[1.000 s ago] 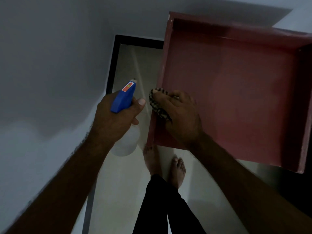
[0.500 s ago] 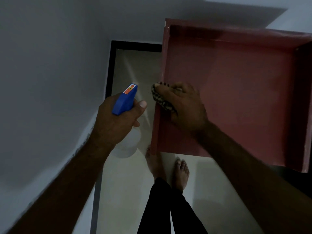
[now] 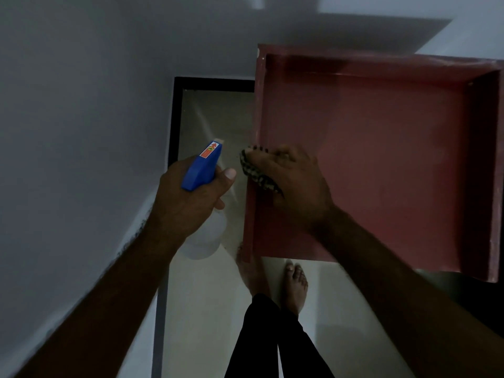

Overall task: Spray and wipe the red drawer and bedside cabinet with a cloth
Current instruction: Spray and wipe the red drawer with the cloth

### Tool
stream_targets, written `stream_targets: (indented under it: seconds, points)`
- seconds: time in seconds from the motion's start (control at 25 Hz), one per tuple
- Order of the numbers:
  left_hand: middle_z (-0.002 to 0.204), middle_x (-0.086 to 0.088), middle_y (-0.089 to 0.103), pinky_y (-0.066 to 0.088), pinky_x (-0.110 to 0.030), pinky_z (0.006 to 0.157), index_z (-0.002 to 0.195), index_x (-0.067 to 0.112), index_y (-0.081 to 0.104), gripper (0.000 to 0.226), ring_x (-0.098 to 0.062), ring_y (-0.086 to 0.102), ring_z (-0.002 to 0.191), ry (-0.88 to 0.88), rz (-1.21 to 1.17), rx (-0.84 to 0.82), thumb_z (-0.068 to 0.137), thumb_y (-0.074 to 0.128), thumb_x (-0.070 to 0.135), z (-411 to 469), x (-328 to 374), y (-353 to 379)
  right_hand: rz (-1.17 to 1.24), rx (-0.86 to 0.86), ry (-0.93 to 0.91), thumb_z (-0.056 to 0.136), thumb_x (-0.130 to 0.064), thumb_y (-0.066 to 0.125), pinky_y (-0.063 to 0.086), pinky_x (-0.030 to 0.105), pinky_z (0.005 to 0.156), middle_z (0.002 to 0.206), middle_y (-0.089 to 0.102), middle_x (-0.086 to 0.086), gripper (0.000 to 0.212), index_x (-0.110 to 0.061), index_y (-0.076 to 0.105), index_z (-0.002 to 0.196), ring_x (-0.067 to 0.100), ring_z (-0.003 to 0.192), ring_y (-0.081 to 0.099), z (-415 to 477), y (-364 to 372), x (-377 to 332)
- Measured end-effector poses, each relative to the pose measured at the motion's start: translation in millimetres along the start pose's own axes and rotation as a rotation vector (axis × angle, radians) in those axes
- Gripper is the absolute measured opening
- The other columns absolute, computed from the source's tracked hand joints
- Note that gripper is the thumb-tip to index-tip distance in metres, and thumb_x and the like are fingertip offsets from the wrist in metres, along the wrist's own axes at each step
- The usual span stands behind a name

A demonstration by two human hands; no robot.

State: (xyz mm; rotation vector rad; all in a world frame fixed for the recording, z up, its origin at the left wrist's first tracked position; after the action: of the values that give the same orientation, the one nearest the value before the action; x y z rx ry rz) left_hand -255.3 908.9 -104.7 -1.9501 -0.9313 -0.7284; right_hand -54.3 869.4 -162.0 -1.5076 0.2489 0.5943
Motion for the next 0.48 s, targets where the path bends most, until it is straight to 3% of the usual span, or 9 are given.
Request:
stream_targets:
  seconds: [0.24, 0.36, 0.48]
  points:
    - [0.073, -0.009, 0.068, 0.042, 0.0, 0.052, 0.083, 0.017, 0.061, 0.024, 0.003, 0.067, 0.061, 0.012, 0.007, 0.017, 0.092, 0.07, 0.038, 13, -2, 2, 0.121, 0.048, 0.066, 0.065, -0.001, 0.062, 0.05, 0.049, 0.091, 0.127, 0.071, 0.009, 0.081, -0.01, 0.059, 0.145, 0.04, 0.111, 0.059, -3, -8, 3]
    - [0.072, -0.007, 0.068, 0.042, 0.001, 0.053, 0.085, 0.013, 0.063, 0.024, 0.004, 0.066, 0.059, 0.02, 0.034, -0.026, 0.092, 0.07, 0.036, 21, -4, 7, 0.14, 0.14, 0.21, 0.065, 0.006, 0.072, 0.049, 0.04, 0.088, 0.121, 0.071, 0.013, 0.085, -0.012, 0.058, 0.147, 0.032, 0.111, 0.054, -29, -13, 15]
    - [0.071, -0.009, 0.068, 0.044, -0.002, 0.053, 0.09, 0.006, 0.064, 0.034, 0.0, 0.067, 0.058, 0.027, 0.089, -0.071, 0.091, 0.071, 0.039, 29, -9, 10, 0.159, 0.227, 0.345, 0.063, 0.008, 0.066, 0.041, 0.027, 0.089, 0.123, 0.07, 0.01, 0.085, -0.011, 0.059, 0.145, 0.024, 0.106, 0.051, -46, -21, 30]
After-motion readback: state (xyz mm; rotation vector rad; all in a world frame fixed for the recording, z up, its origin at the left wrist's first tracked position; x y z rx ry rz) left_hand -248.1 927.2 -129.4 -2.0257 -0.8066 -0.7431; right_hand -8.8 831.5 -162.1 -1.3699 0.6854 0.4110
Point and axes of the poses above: each hand's wrist, its own z-axis towards the middle knuckle, its own y-axis out of the palm, x = y × z, the point moved 3 cm from there along z, towards the middle knuckle
